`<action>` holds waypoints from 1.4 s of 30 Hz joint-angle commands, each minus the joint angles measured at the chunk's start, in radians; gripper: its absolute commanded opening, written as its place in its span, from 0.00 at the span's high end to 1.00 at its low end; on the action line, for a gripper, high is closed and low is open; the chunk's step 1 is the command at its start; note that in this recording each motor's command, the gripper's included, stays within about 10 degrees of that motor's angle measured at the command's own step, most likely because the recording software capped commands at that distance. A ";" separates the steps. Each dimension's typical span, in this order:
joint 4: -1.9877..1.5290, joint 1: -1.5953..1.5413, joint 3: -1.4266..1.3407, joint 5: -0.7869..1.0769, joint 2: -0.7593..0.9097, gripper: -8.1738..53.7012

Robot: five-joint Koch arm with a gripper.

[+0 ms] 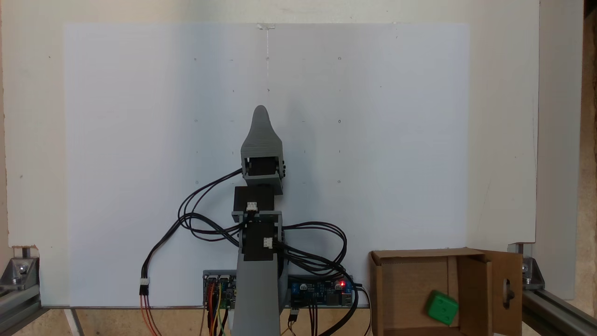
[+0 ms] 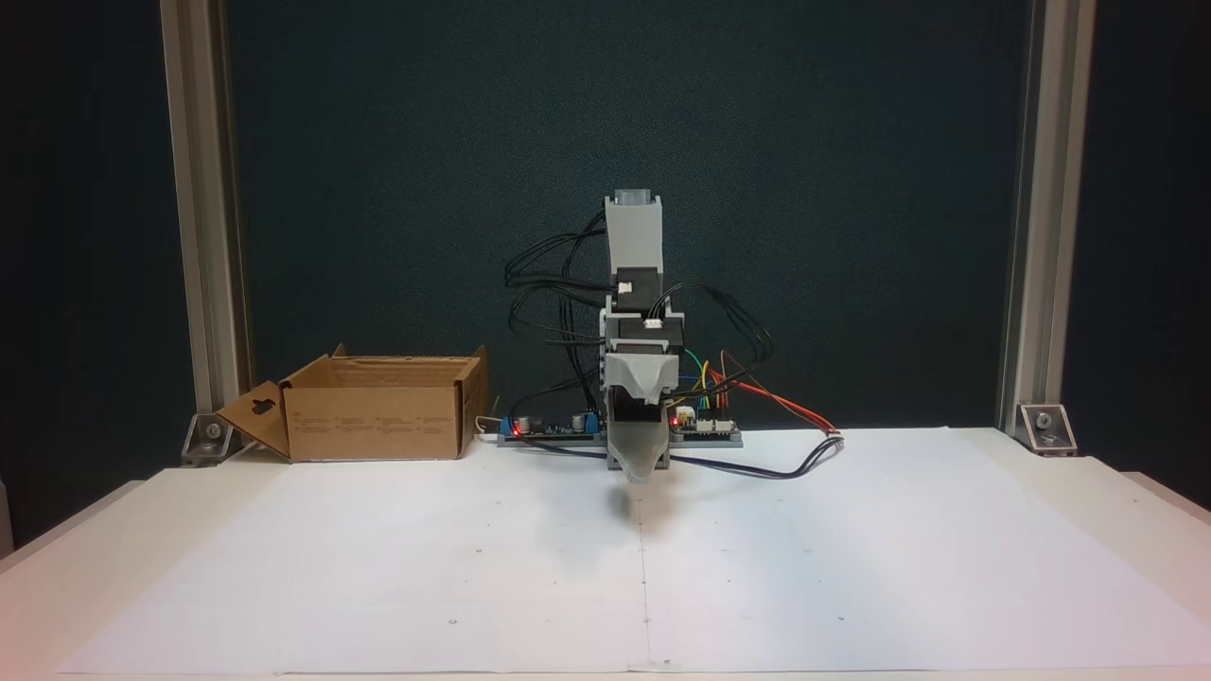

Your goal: Grasp a green dice and put it in the bin.

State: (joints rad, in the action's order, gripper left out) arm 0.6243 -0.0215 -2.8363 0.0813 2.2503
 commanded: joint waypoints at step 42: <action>0.699 0.040 -0.288 -0.031 0.104 0.13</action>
State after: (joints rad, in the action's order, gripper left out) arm 1.2701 0.0061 -3.0772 0.0798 2.2580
